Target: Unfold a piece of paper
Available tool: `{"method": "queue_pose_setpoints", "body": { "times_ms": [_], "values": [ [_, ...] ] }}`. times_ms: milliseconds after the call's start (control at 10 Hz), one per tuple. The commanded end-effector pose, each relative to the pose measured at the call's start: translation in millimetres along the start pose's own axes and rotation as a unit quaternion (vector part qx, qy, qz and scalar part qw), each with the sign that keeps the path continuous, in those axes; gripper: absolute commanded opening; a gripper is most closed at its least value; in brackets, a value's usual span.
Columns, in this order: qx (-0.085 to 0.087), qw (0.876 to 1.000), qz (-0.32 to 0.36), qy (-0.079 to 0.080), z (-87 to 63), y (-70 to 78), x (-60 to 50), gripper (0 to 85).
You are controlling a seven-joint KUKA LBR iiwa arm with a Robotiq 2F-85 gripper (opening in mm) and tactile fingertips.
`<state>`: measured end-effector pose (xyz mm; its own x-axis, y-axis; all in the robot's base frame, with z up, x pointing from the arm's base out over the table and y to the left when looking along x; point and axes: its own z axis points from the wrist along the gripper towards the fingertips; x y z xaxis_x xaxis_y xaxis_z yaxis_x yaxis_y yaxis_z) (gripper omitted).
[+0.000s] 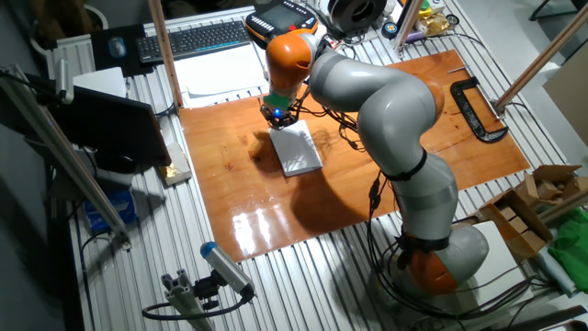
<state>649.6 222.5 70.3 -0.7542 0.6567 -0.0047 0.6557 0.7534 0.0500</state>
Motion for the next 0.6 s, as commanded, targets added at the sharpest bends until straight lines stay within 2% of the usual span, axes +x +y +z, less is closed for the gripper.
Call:
{"method": "queue_pose_setpoints", "body": {
  "times_ms": [0, 100, 300, 500],
  "values": [
    [-0.002, 1.0, 0.002, 0.0, 0.9, 1.3, 0.0, 11.0],
    [-0.004, 1.0, 0.01, -0.002, 1.8, 3.1, 0.2, 22.0],
    [0.0, 1.0, 0.024, -0.011, 3.7, 5.4, 0.4, 34.3],
    [0.003, 0.999, 0.033, -0.017, 8.5, 9.2, 0.2, 35.3]
  ]
}}
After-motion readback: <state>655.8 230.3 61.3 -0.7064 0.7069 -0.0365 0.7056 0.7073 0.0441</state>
